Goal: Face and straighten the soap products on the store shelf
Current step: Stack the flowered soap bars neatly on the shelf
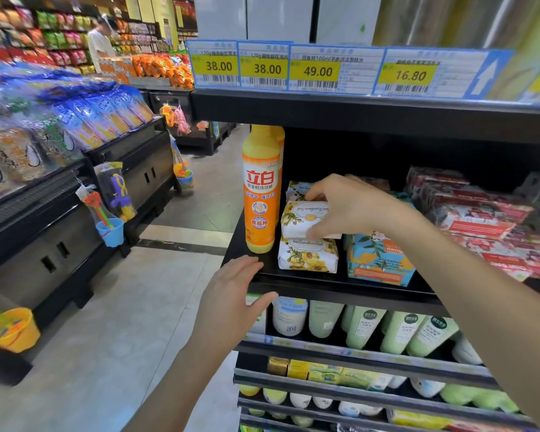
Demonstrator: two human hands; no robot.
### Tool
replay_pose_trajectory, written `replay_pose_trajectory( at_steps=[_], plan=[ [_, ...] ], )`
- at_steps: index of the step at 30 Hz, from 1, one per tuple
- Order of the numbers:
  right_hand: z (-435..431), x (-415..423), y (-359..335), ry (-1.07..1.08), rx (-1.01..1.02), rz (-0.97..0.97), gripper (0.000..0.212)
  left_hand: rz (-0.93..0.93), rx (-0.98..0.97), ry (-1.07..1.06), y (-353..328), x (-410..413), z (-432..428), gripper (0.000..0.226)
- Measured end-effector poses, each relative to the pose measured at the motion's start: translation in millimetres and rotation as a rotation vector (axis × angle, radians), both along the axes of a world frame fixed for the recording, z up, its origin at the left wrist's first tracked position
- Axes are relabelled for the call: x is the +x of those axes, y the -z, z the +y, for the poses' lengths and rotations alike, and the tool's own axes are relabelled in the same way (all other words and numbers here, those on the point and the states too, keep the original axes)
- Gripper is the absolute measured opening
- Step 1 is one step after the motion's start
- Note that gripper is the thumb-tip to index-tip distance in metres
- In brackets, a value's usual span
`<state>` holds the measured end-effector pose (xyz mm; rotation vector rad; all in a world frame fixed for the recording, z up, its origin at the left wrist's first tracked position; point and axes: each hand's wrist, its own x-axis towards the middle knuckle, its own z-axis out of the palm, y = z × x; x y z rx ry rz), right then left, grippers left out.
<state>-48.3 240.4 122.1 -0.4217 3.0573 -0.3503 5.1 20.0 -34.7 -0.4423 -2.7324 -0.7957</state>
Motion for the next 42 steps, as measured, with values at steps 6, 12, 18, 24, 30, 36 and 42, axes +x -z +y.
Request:
replay_pose_trajectory(
  at_steps=[6,12,18,24,30,36,42],
  plan=[
    [-5.9,-16.6,8.1,0.031,0.117,0.025,0.071,0.074,-0.11,-0.052,17.6,-7.5,1.6,0.062],
    [-7.8,-20.3,20.0,0.053,0.249,0.102,0.068,0.116,-0.118,-0.045,26.0,-11.2,-0.1,0.062],
    [-5.5,-14.2,29.6,0.094,0.327,0.225,0.046,0.16,-0.115,-0.04,30.5,-12.7,0.0,0.06],
    [33.1,17.0,5.2,0.175,-0.012,0.284,0.071,0.175,-0.085,-0.027,33.1,-14.4,-0.1,0.061],
    [88.4,29.0,-0.6,0.346,-0.162,0.136,0.09,0.22,-0.066,-0.016,34.9,-14.8,0.2,0.062],
    [104.9,25.2,10.0,0.41,-0.212,0.006,0.088,0.224,-0.059,0.002,33.1,-14.6,-1.2,0.063],
    [100.4,25.0,16.5,0.435,-0.252,0.085,0.078,0.186,-0.051,-0.009,28.2,-11.8,-0.5,0.061]
  ],
)
